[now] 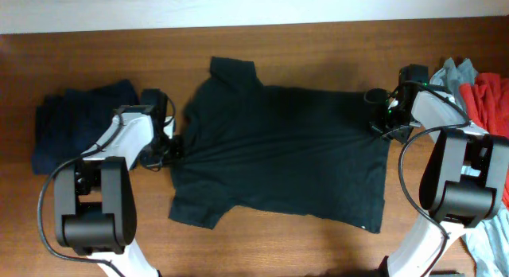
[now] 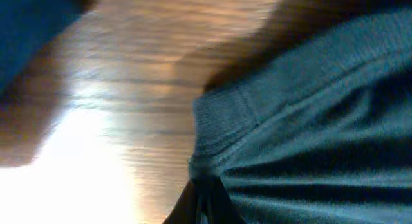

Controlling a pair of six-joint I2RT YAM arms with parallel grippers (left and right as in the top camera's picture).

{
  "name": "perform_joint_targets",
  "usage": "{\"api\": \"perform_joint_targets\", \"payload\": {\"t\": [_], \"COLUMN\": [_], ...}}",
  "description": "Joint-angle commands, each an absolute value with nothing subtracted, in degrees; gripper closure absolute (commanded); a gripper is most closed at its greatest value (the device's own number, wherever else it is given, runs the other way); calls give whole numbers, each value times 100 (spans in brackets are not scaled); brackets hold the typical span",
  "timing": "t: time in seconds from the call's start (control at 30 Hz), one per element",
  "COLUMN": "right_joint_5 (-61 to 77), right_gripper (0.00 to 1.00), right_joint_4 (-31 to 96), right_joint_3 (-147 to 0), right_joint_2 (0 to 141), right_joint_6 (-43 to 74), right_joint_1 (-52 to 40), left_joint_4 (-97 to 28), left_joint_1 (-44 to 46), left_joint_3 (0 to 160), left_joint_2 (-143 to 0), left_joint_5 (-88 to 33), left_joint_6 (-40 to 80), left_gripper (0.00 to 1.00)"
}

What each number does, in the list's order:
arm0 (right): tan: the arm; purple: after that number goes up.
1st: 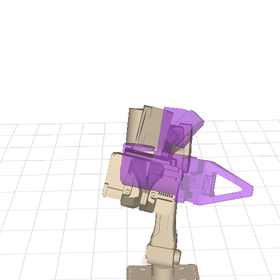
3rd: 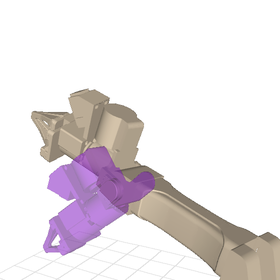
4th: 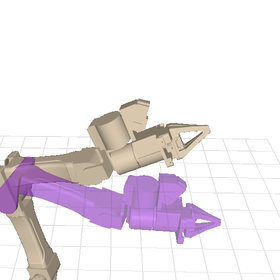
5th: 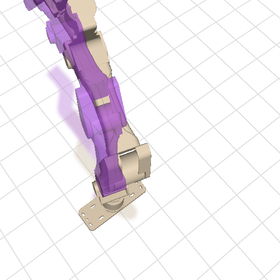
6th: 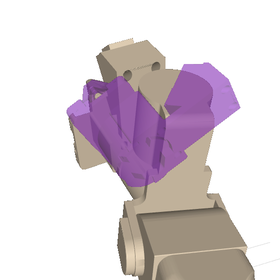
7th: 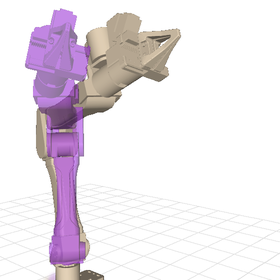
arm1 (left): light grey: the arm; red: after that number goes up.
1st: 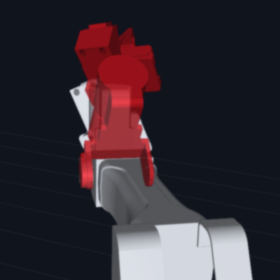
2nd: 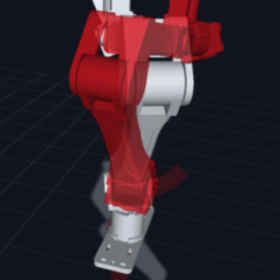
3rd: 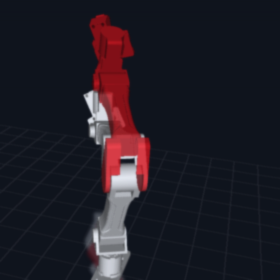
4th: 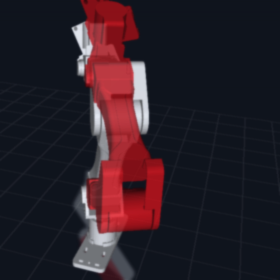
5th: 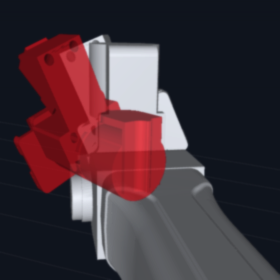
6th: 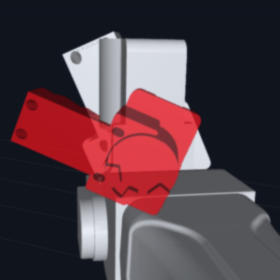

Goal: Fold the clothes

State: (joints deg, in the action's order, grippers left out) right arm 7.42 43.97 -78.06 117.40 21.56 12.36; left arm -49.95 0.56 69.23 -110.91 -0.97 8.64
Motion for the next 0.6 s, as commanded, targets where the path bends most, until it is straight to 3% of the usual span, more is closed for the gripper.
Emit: {"api": "perform_joint_targets", "payload": {"t": [0.0, 0.13, 0.33, 0.43, 0.57], "right_joint_5": [390, 464, 1844, 2108, 2102], "right_gripper": [82, 77, 64, 59, 59], "right_joint_4": [4355, 4766, 5492, 5572, 5559], "right_joint_3": [-7529, -7911, -9074, -9286, -9282], "right_joint_2": [12348, 12337, 12134, 12121, 12123], "right_joint_6": [1968, 1828, 1114, 1094, 1090], "right_joint_1": [1326, 1326, 1288, 1153, 884], "left_joint_4": [-5113, -5518, -5273, -4169, -3122], "left_joint_1": [-217, -290, -276, -276, -189], "left_joint_3": [6772, 7144, 8079, 8114, 8114], "left_joint_2": [-11319, -11222, -10514, -10438, -10903], "left_joint_5": [563, 565, 412, -707, -1597], "left_joint_6": [1133, 1127, 845, 283, -91], "left_gripper": [75, 56, 43, 43, 56]}}
